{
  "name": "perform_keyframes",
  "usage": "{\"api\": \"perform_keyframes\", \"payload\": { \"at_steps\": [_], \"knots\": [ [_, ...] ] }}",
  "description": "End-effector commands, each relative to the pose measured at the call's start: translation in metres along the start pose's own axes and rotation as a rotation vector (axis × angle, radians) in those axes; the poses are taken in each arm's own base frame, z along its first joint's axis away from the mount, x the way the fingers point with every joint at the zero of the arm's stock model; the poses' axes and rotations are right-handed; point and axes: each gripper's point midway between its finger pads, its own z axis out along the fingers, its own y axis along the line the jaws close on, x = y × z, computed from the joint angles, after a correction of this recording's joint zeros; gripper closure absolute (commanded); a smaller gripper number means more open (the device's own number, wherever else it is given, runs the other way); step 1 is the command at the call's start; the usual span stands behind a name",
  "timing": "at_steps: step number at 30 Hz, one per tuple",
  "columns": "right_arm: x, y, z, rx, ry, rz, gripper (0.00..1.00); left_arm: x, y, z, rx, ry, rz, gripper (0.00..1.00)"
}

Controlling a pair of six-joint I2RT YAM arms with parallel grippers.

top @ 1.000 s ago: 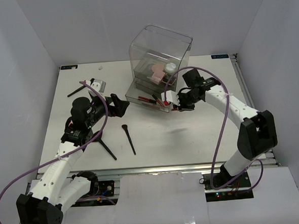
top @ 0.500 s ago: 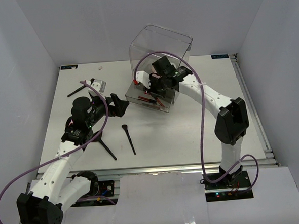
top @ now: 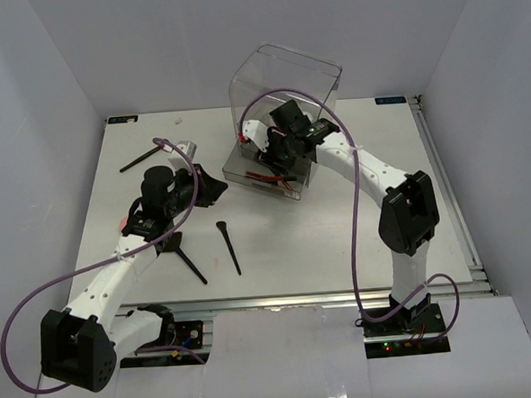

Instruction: Organize the makeup

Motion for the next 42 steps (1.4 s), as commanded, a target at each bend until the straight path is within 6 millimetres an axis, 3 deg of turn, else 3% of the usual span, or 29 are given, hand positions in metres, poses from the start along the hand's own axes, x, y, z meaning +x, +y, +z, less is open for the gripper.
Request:
{"api": "perform_keyframes", "payload": {
  "at_steps": [1,7,9,14,17,21,23,35,42],
  "knots": [
    [-0.067,0.031,-0.086,-0.129,-0.327,-0.019,0.53,0.029,-0.008,0.010,0.033,0.092,-0.306,1.00],
    [-0.083,0.056,-0.169,-0.126,-0.527,-0.079,0.53,0.061,0.007,0.037,-0.025,0.163,-0.454,1.00],
    [-0.076,0.059,-0.191,-0.103,-0.579,-0.080,0.50,0.069,0.014,0.050,-0.056,0.182,-0.484,1.00],
    [-0.049,0.034,-0.239,0.033,-0.710,-0.026,0.44,0.088,0.026,0.085,-0.119,0.219,-0.554,1.00],
    [-0.024,0.031,-0.246,0.081,-0.737,0.014,0.46,0.090,0.025,0.109,-0.122,0.217,-0.566,1.00],
    [-0.013,0.037,-0.253,0.088,-0.768,0.006,0.46,0.086,0.025,0.141,-0.138,0.209,-0.557,1.00],
    [-0.007,0.038,-0.250,0.088,-0.767,0.012,0.46,0.074,0.023,0.155,-0.132,0.191,-0.550,1.00],
    [0.009,0.043,-0.230,0.073,-0.742,0.015,0.47,0.029,0.032,0.188,-0.180,0.100,-0.445,1.00],
    [0.014,0.041,-0.225,0.084,-0.728,0.021,0.47,0.025,0.031,0.216,-0.147,0.113,-0.448,0.99]
  ]
}}
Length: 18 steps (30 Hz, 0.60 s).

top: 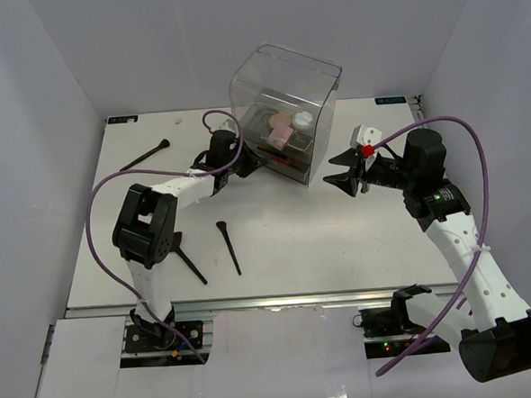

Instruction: Organize the makeup

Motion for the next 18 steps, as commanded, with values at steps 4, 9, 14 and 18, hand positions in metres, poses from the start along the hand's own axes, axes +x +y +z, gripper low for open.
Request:
{"api": "perform_keyframes", "payload": {
  "at_steps": [4,9,14,18],
  "knots": [
    [-0.001,-0.007,0.000,0.023,-0.015,-0.046,0.47,-0.016,-0.018,0.024,0.051,-0.011,0.019,0.99],
    [0.003,-0.008,0.001,0.026,-0.008,-0.047,0.47,-0.024,-0.028,0.028,0.081,-0.023,0.034,0.98],
    [0.006,-0.007,0.001,0.023,-0.003,-0.046,0.47,-0.027,-0.036,0.034,0.116,-0.019,0.050,0.96],
    [0.008,-0.007,0.002,0.018,-0.001,-0.044,0.47,-0.026,-0.041,0.037,0.149,-0.015,0.050,0.95]
  ]
}}
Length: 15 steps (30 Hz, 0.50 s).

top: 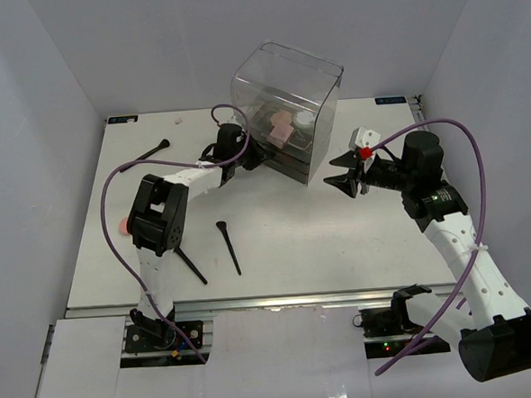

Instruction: Organize the makeup

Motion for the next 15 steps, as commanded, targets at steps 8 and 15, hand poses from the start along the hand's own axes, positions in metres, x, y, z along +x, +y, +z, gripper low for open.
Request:
{"api": "perform_keyframes", "payload": {
  "at_steps": [8,15],
  "knots": [
    [-0.001,-0.004,0.002,0.002,-0.015,-0.036,0.47,-0.021,-0.041,-0.016,0.143,-0.064,0.035,0.93],
    [0.001,-0.003,0.002,0.000,-0.012,-0.034,0.47,-0.021,-0.044,-0.054,0.194,-0.145,0.035,0.82]
  ]
}}
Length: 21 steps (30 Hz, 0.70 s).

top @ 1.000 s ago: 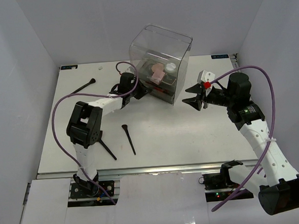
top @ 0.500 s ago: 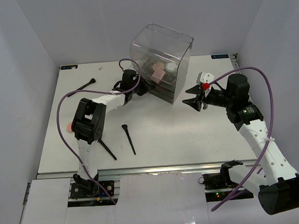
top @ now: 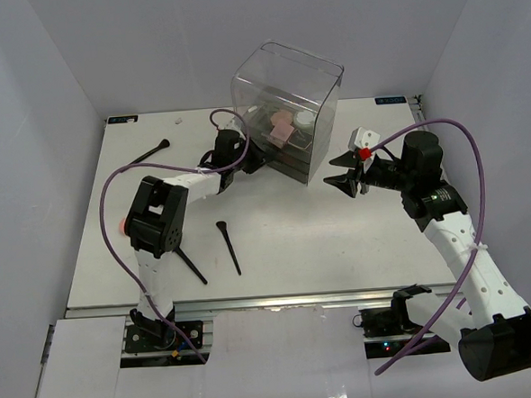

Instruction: Organize the makeup

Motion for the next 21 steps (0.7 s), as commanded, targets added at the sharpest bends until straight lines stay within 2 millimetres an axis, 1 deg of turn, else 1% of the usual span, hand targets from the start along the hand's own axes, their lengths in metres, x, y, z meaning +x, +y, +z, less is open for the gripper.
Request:
{"api": "perform_keyframes", "payload": {
  "at_steps": [1,4,5,7,8,9,12,16,21],
  "knots": [
    [-0.002,-0.002,0.001,0.000,-0.016,-0.023,0.47,-0.034,-0.048,-0.045,0.139,-0.137,0.028,0.81],
    [-0.001,-0.001,0.001,-0.002,-0.015,-0.022,0.47,-0.033,-0.051,-0.062,0.181,-0.157,0.030,0.77],
    [-0.001,-0.001,0.001,-0.002,-0.015,-0.023,0.47,-0.029,-0.048,-0.066,0.189,-0.144,0.032,0.74],
    [0.000,-0.001,0.001,-0.004,-0.014,-0.022,0.47,-0.028,-0.064,-0.079,0.303,-0.150,0.091,0.65],
    [0.000,-0.001,0.001,-0.002,-0.015,-0.023,0.47,-0.028,-0.067,-0.081,0.319,-0.156,0.098,0.58],
    [0.001,-0.001,0.001,-0.004,-0.014,-0.021,0.47,-0.030,-0.068,-0.082,0.326,-0.157,0.100,0.54],
    [0.002,0.000,0.002,-0.007,-0.013,-0.019,0.47,-0.031,-0.072,-0.082,0.351,-0.147,0.093,0.48],
    [0.002,0.000,0.002,-0.008,-0.013,-0.018,0.47,-0.036,-0.077,-0.078,0.372,-0.137,0.086,0.44],
    [0.005,0.001,0.002,-0.014,-0.011,-0.021,0.47,-0.042,-0.084,-0.077,0.387,-0.138,0.088,0.44]
  ]
}}
